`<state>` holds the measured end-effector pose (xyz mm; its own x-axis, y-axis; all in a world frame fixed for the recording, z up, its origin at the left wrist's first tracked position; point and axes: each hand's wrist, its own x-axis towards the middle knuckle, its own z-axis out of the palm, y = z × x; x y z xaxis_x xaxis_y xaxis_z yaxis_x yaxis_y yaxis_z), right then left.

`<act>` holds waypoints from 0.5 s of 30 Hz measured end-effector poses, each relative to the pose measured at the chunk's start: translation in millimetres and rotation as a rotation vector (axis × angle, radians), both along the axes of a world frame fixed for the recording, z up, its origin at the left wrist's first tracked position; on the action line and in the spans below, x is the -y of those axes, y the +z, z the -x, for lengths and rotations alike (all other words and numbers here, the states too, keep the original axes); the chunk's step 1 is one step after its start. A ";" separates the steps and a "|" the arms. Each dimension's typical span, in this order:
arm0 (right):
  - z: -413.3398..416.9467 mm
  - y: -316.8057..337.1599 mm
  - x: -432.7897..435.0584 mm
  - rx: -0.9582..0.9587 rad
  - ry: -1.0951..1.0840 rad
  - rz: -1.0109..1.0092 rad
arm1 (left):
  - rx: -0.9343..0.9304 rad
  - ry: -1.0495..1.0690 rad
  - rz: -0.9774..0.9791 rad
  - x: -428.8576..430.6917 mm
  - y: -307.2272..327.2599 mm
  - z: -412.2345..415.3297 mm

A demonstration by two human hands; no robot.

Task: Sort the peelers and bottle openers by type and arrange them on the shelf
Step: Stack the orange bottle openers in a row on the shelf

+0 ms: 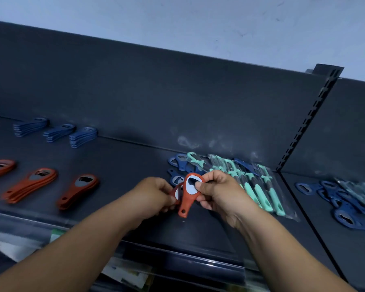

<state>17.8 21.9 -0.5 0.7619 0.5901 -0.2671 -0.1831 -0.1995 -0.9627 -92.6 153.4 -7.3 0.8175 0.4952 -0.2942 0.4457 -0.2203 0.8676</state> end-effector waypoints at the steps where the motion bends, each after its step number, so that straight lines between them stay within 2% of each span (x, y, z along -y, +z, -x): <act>1: 2.5 -0.8 -5.2 -0.019 -0.006 -0.013 | 0.028 0.032 0.094 -0.8 1.6 1.7; 3: 8.1 -2.5 -16.4 -0.048 -0.025 -0.038 | 0.070 0.086 0.219 -2.0 4.5 4.9; 10: 29.2 -8.5 -52.0 -0.053 -0.043 -0.035 | 0.152 0.260 0.444 -11.3 10.9 23.3; 15: 39.3 -5.7 -73.4 -0.008 0.047 -0.030 | 0.187 0.322 0.386 -25.1 7.2 39.7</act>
